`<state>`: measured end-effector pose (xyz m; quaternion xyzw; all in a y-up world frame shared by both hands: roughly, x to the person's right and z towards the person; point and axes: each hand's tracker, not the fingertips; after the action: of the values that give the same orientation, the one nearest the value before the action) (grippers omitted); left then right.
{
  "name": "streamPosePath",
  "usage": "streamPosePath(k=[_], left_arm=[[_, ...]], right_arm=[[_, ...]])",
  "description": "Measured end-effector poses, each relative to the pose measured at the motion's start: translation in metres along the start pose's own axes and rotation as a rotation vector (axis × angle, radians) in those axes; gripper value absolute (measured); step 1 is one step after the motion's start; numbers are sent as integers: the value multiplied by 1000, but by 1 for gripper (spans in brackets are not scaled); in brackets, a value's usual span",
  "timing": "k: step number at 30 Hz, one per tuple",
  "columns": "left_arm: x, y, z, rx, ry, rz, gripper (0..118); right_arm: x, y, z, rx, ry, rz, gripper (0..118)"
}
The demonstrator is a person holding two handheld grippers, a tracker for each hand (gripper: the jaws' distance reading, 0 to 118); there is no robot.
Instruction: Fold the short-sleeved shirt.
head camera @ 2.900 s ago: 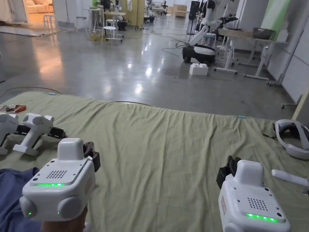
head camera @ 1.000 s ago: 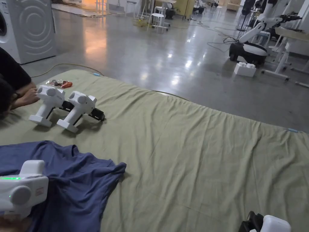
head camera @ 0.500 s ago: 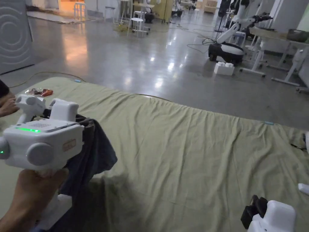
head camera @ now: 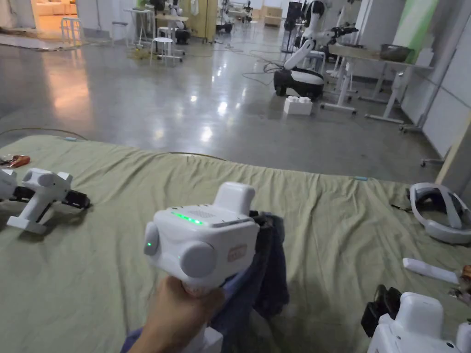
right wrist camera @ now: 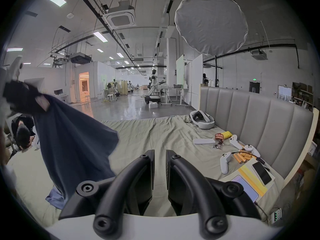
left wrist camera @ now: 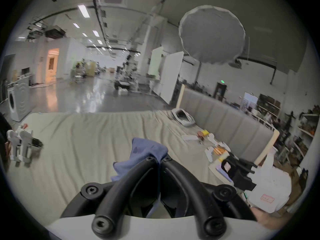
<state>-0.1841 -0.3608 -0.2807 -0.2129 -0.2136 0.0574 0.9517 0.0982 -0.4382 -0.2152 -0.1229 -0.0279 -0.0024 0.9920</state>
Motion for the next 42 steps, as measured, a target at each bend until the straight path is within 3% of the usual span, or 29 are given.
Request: streamPosePath(k=[5, 10, 11, 13, 14, 18, 23, 29, 30, 32, 36, 42], left_arm=[[35, -62, -50, -159, -81, -6, 4], [39, -108, -72, -250, -58, 15, 6], [37, -114, -72, -264, -52, 15, 11], [30, -121, -71, -283, -49, 26, 51], [24, -124, -68, -288, -58, 44, 65], [29, -116, -34, -216, -22, 88, 68], [8, -87, 16, 0, 181, -1, 68], [-23, -70, 63, 128, 402, -13, 66], [-27, -71, 68, 143, 427, -8, 58], [-38, -72, 79, 175, 452, 4, 23], [-53, -75, 88, 170, 488, 13, 4], [-69, -83, 92, 152, 502, 48, 2]], right_arm=[[16, -12, 4, -26, -23, 4, 17], [26, -22, 2, -66, -39, -2, 17], [27, -24, 2, -73, -39, -3, 17], [27, -26, 1, -82, -38, 0, 17], [26, -27, 1, -85, -36, 2, 17], [17, -22, 0, -76, -11, 5, 17], [-5, 2, 0, -17, 43, -3, 17], [-35, 19, -5, 44, 123, -12, 17], [-40, 20, -5, 43, 120, -6, 17], [-52, 21, -6, 53, 119, 7, 17], [-66, 24, -1, 104, 145, -2, 17], [-79, 26, 6, 154, 157, 9, 16]])
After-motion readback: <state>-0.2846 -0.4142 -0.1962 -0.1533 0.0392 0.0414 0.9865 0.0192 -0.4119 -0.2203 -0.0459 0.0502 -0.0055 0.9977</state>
